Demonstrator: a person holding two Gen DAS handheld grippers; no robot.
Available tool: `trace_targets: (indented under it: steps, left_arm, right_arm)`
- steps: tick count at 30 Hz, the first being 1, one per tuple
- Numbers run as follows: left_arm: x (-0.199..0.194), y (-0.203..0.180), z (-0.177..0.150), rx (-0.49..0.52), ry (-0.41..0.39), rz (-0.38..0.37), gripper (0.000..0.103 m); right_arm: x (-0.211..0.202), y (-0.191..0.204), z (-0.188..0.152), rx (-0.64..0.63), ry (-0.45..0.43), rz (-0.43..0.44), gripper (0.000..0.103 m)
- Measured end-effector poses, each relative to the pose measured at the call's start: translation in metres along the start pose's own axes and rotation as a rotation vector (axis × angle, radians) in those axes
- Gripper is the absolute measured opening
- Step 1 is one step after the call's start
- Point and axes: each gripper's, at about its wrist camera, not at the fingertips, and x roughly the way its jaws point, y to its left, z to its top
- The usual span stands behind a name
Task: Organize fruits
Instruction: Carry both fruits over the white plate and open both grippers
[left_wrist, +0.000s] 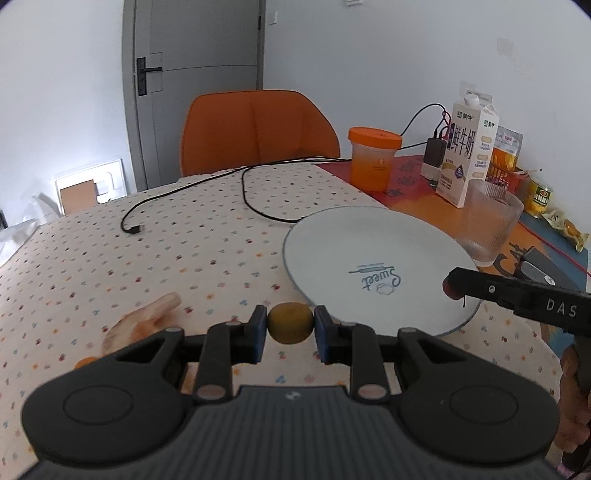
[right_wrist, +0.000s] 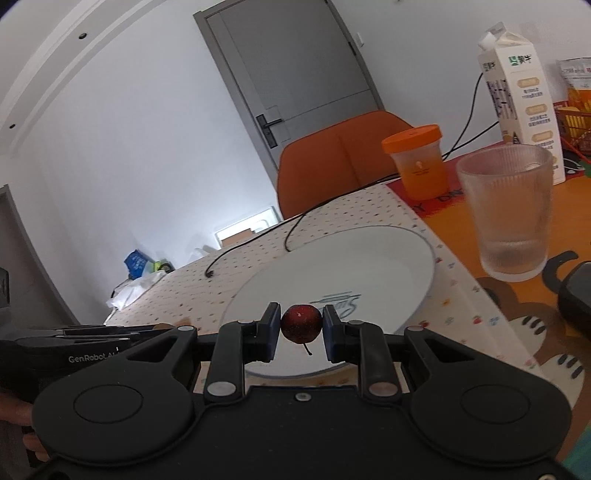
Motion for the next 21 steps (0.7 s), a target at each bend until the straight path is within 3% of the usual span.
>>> trace_targets:
  steps: [18,21]
  left_arm:
    - [0.039,-0.029,0.013,0.035,0.023,-0.056,0.026]
    - [0.038,-0.031,0.014,0.034,0.018,-0.070,0.030]
  right_arm:
    - [-0.006,-0.014,-0.007,0.021,-0.016,-0.004,0.029]
    - [-0.009,-0.014,-0.008,0.028,-0.015,-0.006,0.030]
